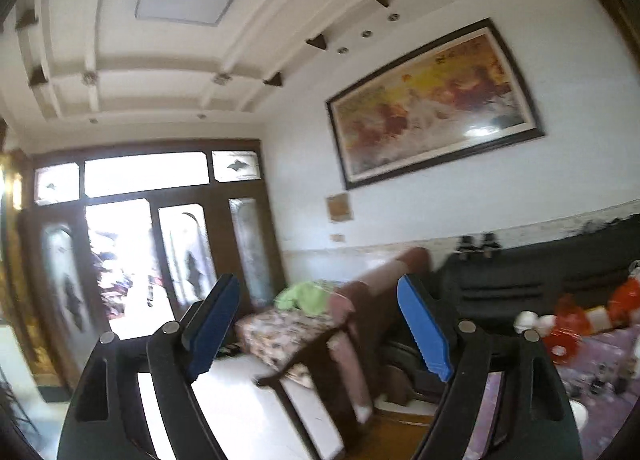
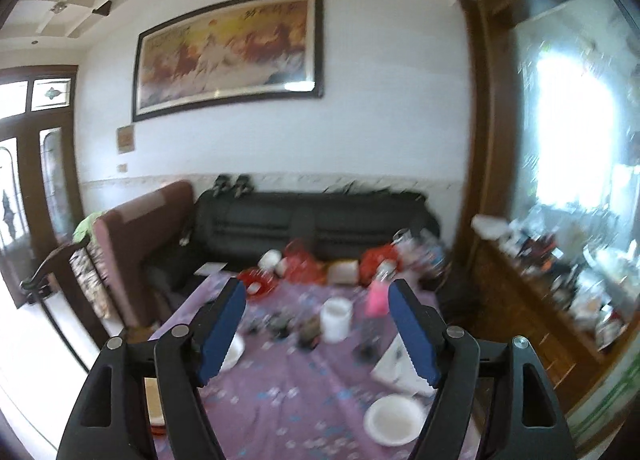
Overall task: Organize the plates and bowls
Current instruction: 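Lift the right tool away and move toward the white plate by the phone, then grasp the rim of the white plate with the right tool, then carry the white plate onto the stack and open the right tool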
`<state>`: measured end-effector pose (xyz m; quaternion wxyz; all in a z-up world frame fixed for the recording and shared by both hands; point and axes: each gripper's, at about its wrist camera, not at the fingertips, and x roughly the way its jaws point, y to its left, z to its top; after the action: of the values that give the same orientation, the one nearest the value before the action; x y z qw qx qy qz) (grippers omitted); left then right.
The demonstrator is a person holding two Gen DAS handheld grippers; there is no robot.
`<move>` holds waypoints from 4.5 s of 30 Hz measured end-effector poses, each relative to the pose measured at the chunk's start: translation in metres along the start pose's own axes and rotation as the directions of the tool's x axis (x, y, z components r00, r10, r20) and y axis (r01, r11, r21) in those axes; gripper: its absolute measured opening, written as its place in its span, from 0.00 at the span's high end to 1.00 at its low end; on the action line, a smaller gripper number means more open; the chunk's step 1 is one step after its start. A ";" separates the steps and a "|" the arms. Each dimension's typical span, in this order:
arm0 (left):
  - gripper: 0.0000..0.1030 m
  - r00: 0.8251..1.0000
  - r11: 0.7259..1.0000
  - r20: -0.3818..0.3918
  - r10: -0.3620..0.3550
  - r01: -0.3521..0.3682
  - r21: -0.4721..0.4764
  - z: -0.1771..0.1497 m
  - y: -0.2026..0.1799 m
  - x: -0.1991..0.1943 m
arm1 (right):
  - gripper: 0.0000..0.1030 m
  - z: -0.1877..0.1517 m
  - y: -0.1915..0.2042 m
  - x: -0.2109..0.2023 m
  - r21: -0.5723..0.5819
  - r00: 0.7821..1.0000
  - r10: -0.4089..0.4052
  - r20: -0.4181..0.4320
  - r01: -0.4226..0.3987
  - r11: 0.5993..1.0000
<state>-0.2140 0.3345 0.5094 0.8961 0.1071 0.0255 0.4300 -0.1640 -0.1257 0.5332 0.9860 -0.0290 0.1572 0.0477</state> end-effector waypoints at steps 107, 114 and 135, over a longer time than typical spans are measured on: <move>0.86 0.082 0.678 -0.827 -0.556 0.621 -0.394 -0.359 -0.454 0.150 | 0.87 -0.339 0.128 0.463 0.516 0.617 0.555 -0.558 -0.265 0.814; 0.86 0.141 0.655 -0.774 -0.618 0.636 -0.407 -0.321 -0.414 0.120 | 0.87 -0.304 0.123 0.415 0.473 0.670 0.547 -0.502 -0.316 0.822; 0.86 0.231 0.709 -0.710 -0.665 0.495 -0.503 -0.319 -0.223 0.083 | 0.87 -0.295 0.227 0.296 0.370 0.557 0.622 -0.550 -0.505 0.780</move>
<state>-0.0356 0.3175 0.1540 0.8552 -0.2162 0.4674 0.0575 0.0021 0.1035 0.1509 0.7990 0.0921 0.4909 0.3349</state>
